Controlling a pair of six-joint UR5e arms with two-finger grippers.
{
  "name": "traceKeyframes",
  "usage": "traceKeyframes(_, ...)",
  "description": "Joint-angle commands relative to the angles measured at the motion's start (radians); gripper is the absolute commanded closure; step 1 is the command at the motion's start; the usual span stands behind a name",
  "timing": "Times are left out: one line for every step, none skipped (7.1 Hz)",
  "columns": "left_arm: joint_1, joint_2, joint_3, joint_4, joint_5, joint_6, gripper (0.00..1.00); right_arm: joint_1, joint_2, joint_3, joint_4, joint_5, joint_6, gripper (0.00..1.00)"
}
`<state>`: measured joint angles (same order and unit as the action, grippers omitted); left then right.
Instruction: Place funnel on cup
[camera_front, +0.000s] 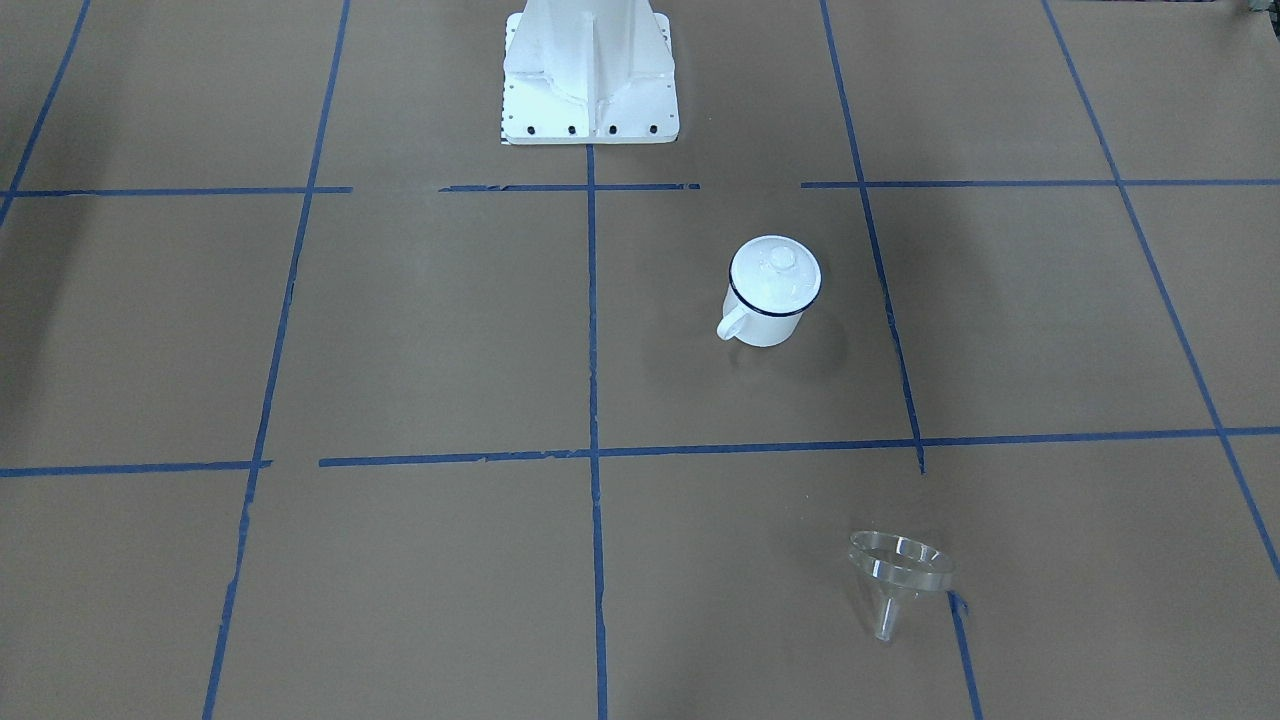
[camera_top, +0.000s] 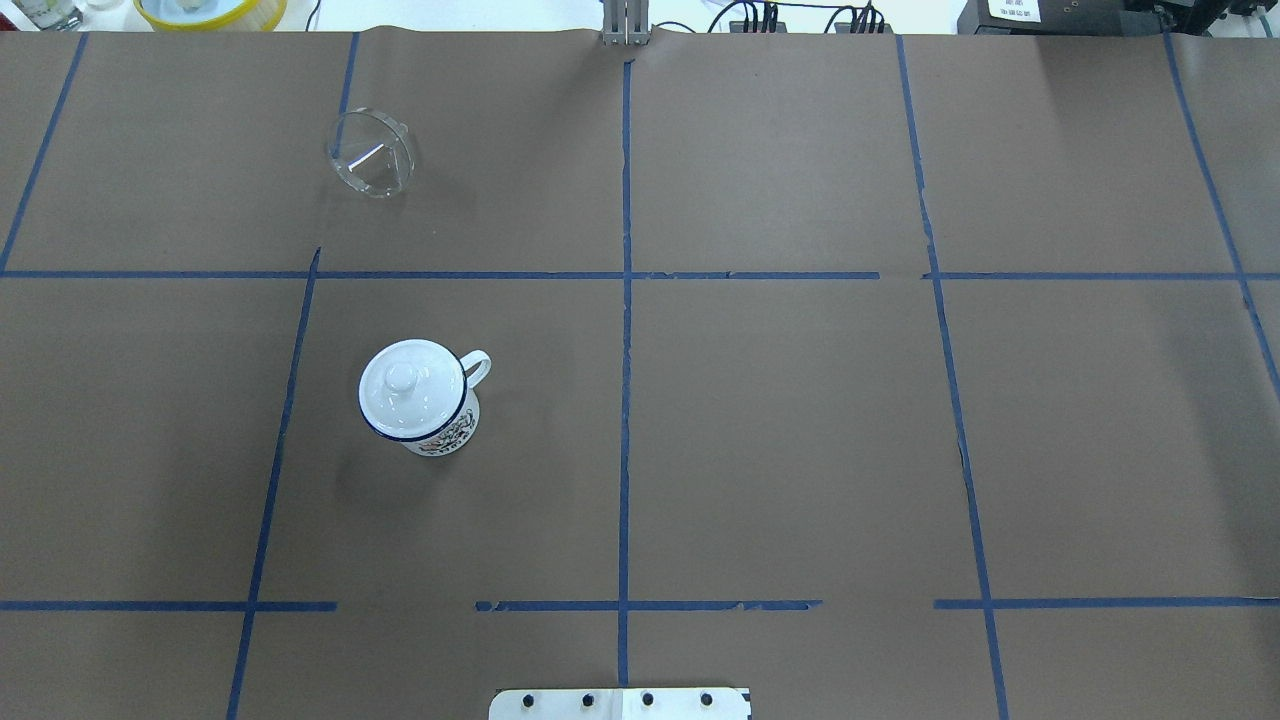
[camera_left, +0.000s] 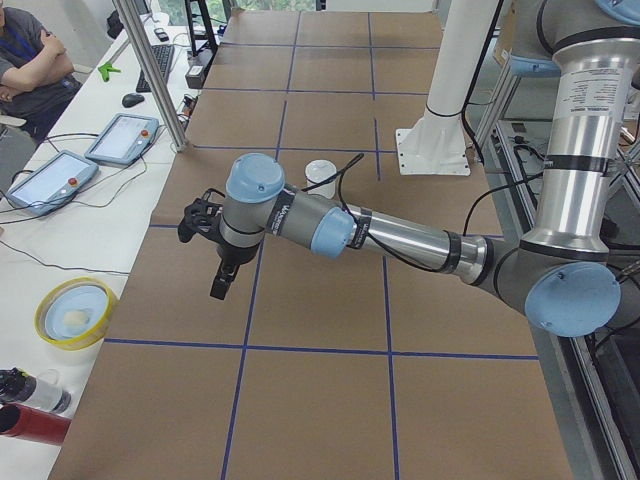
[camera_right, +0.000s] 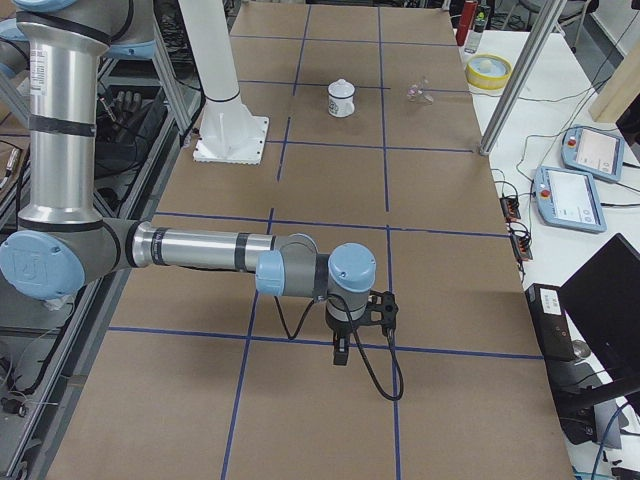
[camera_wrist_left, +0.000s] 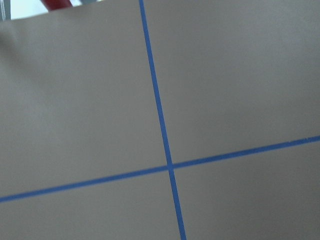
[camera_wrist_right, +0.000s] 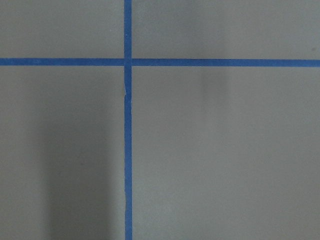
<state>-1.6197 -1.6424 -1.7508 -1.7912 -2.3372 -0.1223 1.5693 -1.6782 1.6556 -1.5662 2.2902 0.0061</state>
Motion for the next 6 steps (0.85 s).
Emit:
traceKeyframes(0.131, 0.003, -0.006, -0.068, -0.083, -0.168, 0.0, 0.0, 0.0, 0.001, 0.0, 0.0, 0.0, 0.0)
traceKeyframes(0.223, -0.005, -0.063, -0.071, -0.074, -0.353, 0.0, 0.0, 0.0, 0.001, 0.0, 0.0, 0.0, 0.0)
traceKeyframes(0.329, -0.014, -0.128, -0.071, -0.067, -0.528, 0.0, 0.0, 0.0, 0.0, 0.0, 0.0, 0.0, 0.0)
traceKeyframes(0.434, -0.067, -0.168, -0.07, -0.015, -0.706, 0.0, 0.0, 0.0, 0.001, 0.0, 0.0, 0.0, 0.0)
traceKeyframes(0.577, -0.136, -0.177, -0.068, 0.122, -0.876, 0.0, 0.0, 0.0, 0.001, 0.0, 0.0, 0.0, 0.0)
traceKeyframes(0.68, -0.199, -0.165, -0.05, 0.219, -0.975, 0.0, 0.0, 0.0, 0.001, 0.0, 0.0, 0.0, 0.0)
